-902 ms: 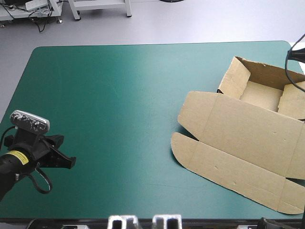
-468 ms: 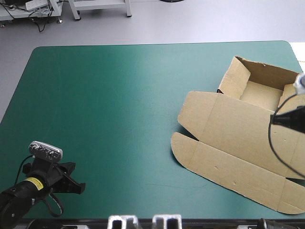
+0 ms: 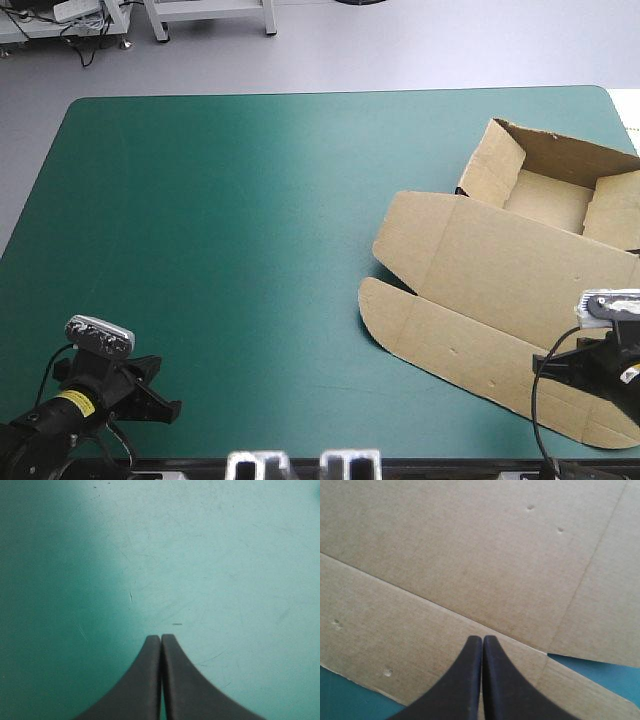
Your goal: Fold the box
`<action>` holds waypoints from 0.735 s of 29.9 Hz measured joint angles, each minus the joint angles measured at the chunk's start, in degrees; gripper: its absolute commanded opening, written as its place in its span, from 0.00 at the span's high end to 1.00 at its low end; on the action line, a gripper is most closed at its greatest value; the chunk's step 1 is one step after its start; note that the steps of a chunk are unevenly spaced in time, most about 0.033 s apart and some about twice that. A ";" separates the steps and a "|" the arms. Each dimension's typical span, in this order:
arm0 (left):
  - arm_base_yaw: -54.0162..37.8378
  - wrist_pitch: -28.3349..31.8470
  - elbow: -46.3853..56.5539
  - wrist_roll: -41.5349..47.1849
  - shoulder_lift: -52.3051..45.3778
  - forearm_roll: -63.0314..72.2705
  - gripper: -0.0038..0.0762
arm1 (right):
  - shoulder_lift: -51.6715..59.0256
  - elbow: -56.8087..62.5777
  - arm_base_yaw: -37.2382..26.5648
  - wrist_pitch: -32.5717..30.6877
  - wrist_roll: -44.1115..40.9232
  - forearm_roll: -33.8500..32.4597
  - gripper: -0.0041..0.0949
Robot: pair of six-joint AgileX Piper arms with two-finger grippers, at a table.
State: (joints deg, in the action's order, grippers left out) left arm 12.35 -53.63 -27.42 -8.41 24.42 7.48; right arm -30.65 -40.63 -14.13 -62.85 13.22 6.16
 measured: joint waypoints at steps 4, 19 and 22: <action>0.00 0.04 0.23 0.00 -0.56 0.00 0.97 | 3.76 4.97 0.00 2.33 1.88 3.23 0.96; 0.00 0.04 0.23 -1.33 -0.98 1.25 0.97 | 7.89 11.56 0.00 5.22 5.70 4.55 0.96; 0.00 0.04 0.23 -1.33 -0.98 1.30 0.97 | 7.89 11.56 0.00 5.22 5.72 4.56 0.96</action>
State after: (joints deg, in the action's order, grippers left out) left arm 12.35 -53.59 -27.19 -9.74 23.44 8.78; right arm -22.75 -29.07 -14.13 -57.63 18.95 10.72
